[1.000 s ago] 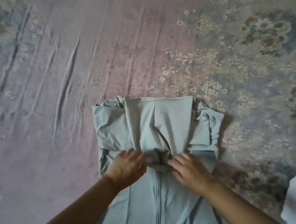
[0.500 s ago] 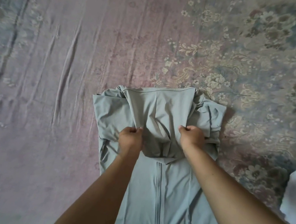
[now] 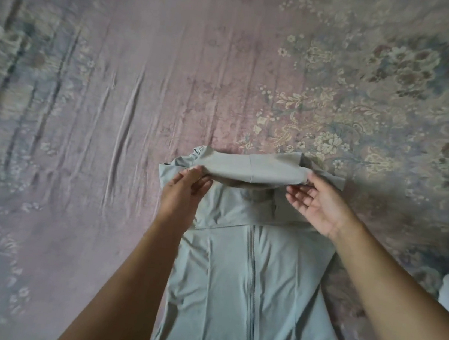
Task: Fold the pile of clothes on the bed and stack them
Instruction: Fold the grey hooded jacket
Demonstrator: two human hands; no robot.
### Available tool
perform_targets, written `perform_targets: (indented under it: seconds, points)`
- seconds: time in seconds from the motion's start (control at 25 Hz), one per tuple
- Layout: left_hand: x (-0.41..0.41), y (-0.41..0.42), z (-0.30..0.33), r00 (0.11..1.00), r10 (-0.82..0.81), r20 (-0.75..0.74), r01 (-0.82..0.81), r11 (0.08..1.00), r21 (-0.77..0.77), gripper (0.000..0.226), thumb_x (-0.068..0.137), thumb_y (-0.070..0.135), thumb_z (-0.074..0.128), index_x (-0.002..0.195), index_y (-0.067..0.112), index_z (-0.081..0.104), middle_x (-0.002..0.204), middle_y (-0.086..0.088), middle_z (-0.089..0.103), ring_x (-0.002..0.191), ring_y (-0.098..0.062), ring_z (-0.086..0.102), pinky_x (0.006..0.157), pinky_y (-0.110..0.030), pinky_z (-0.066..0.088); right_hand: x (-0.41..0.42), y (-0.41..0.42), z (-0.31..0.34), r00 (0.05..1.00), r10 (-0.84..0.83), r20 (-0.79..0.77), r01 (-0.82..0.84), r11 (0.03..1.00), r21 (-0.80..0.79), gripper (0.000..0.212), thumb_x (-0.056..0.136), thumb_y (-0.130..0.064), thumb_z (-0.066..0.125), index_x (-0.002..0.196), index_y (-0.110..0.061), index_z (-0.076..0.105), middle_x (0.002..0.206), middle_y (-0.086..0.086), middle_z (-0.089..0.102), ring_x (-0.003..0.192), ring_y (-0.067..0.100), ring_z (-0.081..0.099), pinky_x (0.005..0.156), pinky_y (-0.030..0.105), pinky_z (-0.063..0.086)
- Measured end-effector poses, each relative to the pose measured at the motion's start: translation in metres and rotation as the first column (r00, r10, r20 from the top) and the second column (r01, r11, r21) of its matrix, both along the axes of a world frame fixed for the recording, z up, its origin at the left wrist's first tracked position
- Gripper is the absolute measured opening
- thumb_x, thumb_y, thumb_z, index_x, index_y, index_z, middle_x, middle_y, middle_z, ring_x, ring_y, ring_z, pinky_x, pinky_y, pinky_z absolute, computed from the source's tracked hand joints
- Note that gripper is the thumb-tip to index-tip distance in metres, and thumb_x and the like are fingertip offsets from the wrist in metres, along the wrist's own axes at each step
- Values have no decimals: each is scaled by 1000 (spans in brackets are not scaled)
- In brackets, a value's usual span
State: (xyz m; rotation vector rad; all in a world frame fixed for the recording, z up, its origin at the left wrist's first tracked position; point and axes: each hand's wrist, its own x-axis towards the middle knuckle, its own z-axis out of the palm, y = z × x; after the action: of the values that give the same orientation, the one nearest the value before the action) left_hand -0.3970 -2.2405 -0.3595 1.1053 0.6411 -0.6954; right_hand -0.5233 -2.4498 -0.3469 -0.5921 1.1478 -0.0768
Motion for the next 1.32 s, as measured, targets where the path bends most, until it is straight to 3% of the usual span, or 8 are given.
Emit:
perform_targets:
  seconds: [0.2,0.48,0.64,0.8,0.88,1.04,1.12,1.32]
  points:
    - [-25,8,-23,993,-50,107,16,957,291,32,83,-2,68,64,15,47,62,-2,55,59,-10,55,66,-23,51,-8,18,-33,988,-64,-142,38,983,-177,19,89,-1,59,80,-13,48,79,10,57,70,17,55,54,27,58]
    - [-71,29,-56,894,-429,132,182,615,768,22,82,9,66,80,18,46,80,1,50,64,-10,47,59,-13,39,-37,46,-83,830,28,-556,-317,845,-431,19,80,3,59,96,-6,56,98,15,62,77,24,56,63,32,48]
    - [-79,27,-61,740,-654,154,211,444,871,21,84,1,57,102,7,49,100,-6,43,75,-18,45,66,-27,34,-42,49,-74,743,174,-646,-594,616,-518,25,86,-1,55,106,-9,43,91,4,49,79,22,47,65,25,29]
    - [-79,22,-57,775,-616,144,202,456,867,27,82,-7,53,106,4,49,105,-14,45,79,-23,47,69,-34,40,-43,57,-73,728,156,-667,-578,663,-476,23,86,-1,53,102,-10,40,94,11,50,85,28,51,67,29,31]
    - [-81,22,-60,624,-765,157,119,291,949,33,78,-7,57,109,3,48,108,-22,50,85,-37,55,68,-38,44,-47,62,-75,612,95,-785,-761,340,-553,30,80,-1,60,107,-4,48,103,20,55,96,37,54,74,36,39]
    - [-72,11,-83,-116,-992,52,-154,69,986,55,88,22,40,141,8,35,142,-23,42,132,-38,37,109,-50,27,-45,65,-100,465,117,-878,-666,-606,-434,53,86,-25,46,138,-11,41,142,23,40,130,38,35,105,49,35]
    - [-59,8,-105,-298,-955,5,-199,67,978,59,94,32,31,150,15,19,150,-18,32,140,-32,24,114,-46,15,-40,60,-117,372,172,-912,-612,-694,-380,58,91,-40,31,145,-20,29,151,17,31,140,33,22,112,51,20]
    - [-55,16,-122,-312,-945,-96,-172,-44,984,56,96,43,26,142,15,39,146,-18,41,134,-32,36,108,-49,30,-46,48,-135,318,197,-928,-665,-651,-366,61,93,-57,22,147,-28,18,154,15,26,139,34,26,113,53,20]
